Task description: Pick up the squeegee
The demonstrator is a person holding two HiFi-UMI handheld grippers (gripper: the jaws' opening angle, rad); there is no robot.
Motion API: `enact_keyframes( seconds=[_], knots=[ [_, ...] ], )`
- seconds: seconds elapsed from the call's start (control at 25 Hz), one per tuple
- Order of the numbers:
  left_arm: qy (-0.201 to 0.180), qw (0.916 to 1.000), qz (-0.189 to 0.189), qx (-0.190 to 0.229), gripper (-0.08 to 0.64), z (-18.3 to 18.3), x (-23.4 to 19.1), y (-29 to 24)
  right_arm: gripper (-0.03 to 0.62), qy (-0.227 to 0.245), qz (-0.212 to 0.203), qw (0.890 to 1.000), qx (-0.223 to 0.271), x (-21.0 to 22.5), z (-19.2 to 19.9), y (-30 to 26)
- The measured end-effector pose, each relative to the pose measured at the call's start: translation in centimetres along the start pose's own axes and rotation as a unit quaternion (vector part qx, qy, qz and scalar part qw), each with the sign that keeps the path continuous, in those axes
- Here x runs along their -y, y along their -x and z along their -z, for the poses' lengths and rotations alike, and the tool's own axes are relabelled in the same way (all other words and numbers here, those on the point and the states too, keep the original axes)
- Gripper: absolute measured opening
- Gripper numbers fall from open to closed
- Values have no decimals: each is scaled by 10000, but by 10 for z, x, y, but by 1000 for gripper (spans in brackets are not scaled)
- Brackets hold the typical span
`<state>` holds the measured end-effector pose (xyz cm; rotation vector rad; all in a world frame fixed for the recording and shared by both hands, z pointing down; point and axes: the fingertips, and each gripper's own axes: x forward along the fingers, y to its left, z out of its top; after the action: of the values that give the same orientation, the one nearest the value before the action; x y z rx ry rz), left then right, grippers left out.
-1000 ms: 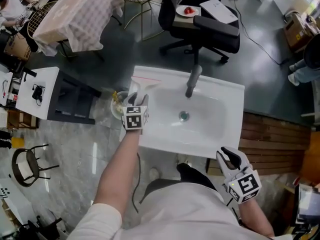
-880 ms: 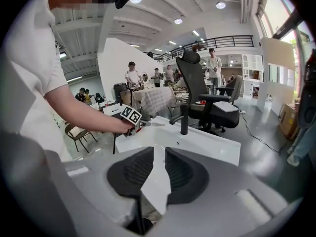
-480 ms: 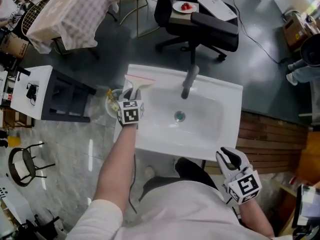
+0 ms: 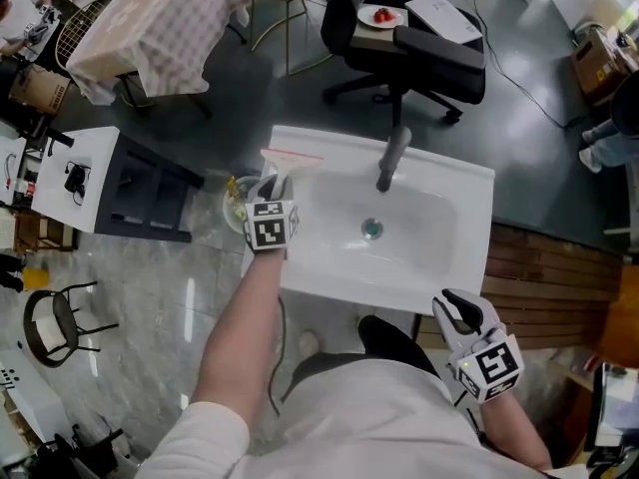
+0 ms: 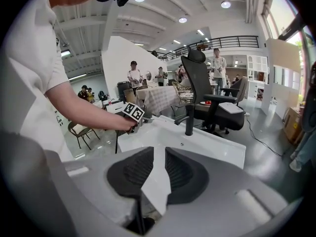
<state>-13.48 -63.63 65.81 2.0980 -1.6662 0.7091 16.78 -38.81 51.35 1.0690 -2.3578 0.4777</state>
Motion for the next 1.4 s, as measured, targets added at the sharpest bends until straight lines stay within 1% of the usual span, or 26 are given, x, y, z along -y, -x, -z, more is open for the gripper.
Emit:
enact_keyframes(
  seconds=[0.32, 0.52, 0.68, 0.88, 1.08, 1.4],
  knots=[
    [6, 9996, 120, 265, 103, -14, 1, 53, 61, 82, -153, 9997, 145, -41, -5, -5],
    [78, 9990, 185, 388, 101, -16, -1, 97, 61, 155, -190, 9994, 238, -72, -8, -4],
    [153, 9978, 284, 578, 101, -15, -2, 139, 61, 232, -235, 9991, 281, -99, -11, -2],
    [103, 9960, 464, 758, 103, -8, 3, 197, 61, 366, -286, 9980, 418, -135, -16, 2],
    [174, 9940, 570, 912, 101, 2, -9, 257, 61, 500, -268, 9967, 586, -173, -27, 4],
    [99, 9904, 840, 1097, 101, 24, -18, 358, 59, 581, -178, 9952, 765, -227, -30, 13]
  ],
)
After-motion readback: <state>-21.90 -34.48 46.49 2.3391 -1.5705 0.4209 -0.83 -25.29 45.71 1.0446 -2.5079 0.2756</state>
